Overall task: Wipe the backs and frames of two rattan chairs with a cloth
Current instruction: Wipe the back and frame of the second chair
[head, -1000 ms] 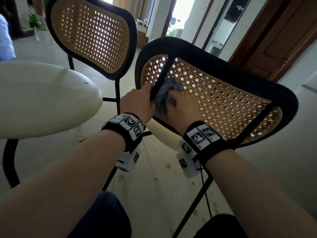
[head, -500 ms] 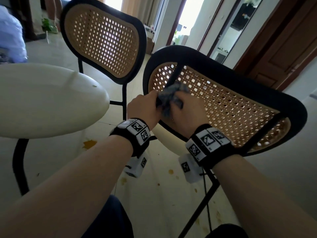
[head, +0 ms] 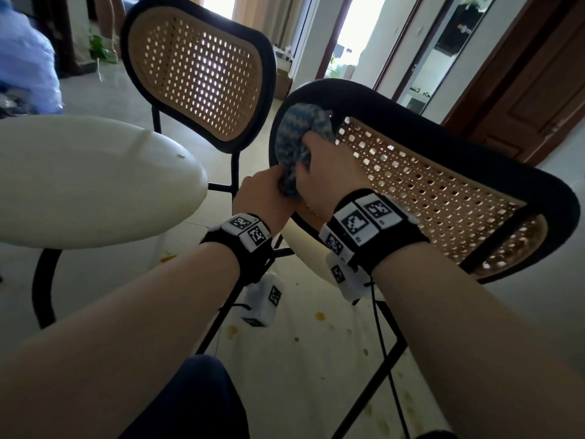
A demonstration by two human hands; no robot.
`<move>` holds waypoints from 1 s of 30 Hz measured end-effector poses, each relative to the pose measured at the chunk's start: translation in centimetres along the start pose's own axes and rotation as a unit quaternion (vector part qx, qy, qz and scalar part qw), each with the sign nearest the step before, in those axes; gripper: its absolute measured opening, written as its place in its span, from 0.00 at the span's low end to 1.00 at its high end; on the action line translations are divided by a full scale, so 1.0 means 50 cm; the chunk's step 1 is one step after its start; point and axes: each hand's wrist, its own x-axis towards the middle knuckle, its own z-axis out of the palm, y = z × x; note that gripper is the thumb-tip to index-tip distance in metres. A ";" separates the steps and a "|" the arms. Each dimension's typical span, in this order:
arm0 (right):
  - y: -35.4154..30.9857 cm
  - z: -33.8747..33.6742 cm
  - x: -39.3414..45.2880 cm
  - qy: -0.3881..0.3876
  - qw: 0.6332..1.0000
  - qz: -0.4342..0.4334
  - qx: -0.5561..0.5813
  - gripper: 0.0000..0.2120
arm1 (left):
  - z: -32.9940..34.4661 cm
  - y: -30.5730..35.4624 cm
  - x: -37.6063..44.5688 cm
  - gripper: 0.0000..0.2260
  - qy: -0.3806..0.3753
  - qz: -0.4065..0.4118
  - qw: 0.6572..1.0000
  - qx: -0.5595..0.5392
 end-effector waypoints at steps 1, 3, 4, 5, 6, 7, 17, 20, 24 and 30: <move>-0.001 0.007 0.000 -0.009 1.000 0.007 -0.024 0.09 | -0.002 -0.007 -0.005 0.08 -0.001 -0.007 1.000 -0.012; -0.004 0.024 -0.003 -0.035 0.997 0.017 -0.069 0.09 | -0.007 -0.031 -0.018 0.11 -0.004 -0.030 0.999 -0.017; -0.007 0.034 -0.006 -0.060 0.994 0.016 -0.093 0.09 | -0.007 -0.044 -0.025 0.12 -0.011 -0.042 0.999 -0.011; -0.009 0.046 -0.009 -0.087 0.990 0.015 -0.109 0.09 | -0.007 -0.055 -0.031 0.12 -0.020 -0.053 0.998 -0.001; -0.012 0.060 -0.012 -0.111 0.987 0.019 -0.113 0.10 | -0.008 -0.065 -0.036 0.12 -0.031 -0.059 0.998 0.011; -0.017 0.074 -0.016 -0.131 0.985 0.027 -0.109 0.10 | -0.010 -0.072 -0.041 0.11 -0.040 -0.062 0.997 0.021; -0.015 0.102 -0.024 -0.186 0.972 0.018 -0.143 0.11 | -0.024 -0.076 -0.050 0.14 -0.056 -0.077 0.994 0.045; -0.010 0.048 -0.007 -0.131 0.984 0.006 -0.120 0.10 | -0.022 -0.066 -0.045 0.12 -0.062 -0.093 0.993 0.038; 0.002 -0.058 0.012 -0.034 0.995 0.007 -0.090 0.08 | -0.025 -0.056 -0.040 0.12 -0.072 -0.098 0.992 0.032; -0.015 -0.076 0.021 -0.008 0.993 0.011 -0.120 0.05 | -0.025 -0.065 -0.047 0.13 -0.080 -0.093 0.991 0.046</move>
